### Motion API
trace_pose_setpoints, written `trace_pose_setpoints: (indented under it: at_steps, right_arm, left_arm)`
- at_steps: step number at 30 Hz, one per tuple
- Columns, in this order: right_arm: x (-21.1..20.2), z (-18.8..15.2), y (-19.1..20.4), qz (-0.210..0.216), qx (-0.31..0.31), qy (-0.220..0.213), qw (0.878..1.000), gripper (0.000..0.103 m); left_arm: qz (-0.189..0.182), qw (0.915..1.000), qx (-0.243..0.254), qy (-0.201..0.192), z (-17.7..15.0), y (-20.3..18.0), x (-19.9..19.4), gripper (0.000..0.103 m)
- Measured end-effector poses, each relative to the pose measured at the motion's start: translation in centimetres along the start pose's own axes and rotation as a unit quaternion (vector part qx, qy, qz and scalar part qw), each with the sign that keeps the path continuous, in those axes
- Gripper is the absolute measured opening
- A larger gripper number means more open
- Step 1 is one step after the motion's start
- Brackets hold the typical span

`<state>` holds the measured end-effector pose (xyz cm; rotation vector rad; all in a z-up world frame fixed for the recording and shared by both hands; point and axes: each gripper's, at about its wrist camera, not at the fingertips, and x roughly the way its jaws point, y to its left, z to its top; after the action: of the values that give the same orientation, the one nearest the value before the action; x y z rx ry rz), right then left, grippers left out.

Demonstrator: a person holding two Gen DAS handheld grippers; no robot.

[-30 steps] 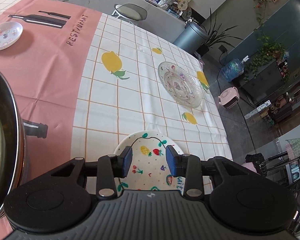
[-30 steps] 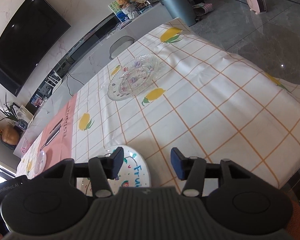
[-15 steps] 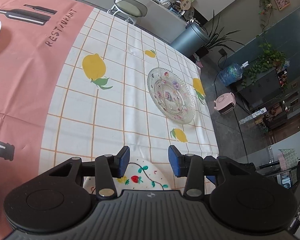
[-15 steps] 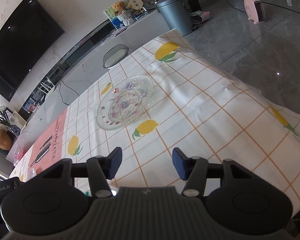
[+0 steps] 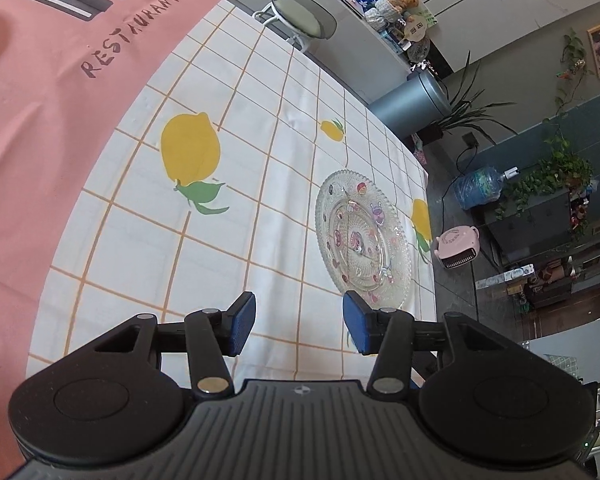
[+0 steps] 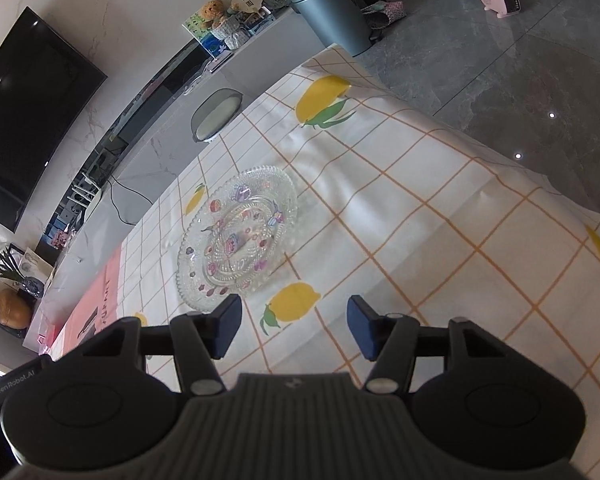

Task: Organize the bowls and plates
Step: 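Move both tools to the clear glass plate and grasp its rim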

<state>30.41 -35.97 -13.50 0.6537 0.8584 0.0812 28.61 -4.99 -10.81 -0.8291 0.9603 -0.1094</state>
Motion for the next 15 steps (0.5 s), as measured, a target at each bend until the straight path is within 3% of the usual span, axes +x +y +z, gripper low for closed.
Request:
trace_pose_setpoints:
  at_steps: [10, 15]
  right_arm:
    - [3.3, 3.1, 0.2, 0.007, 0.032, 0.007, 0.999, 0.056]
    - [4.6, 4.4, -0.3, 0.009, 0.043, 0.001, 0.999, 0.051]
  left_arm:
    - [-0.017, 0.9989, -0.039, -0.016, 3.2, -0.1, 3.8, 0.061]
    - [-0.008, 0.9996, -0.019, -0.017, 3.4, -0.7, 5.4, 0.061]
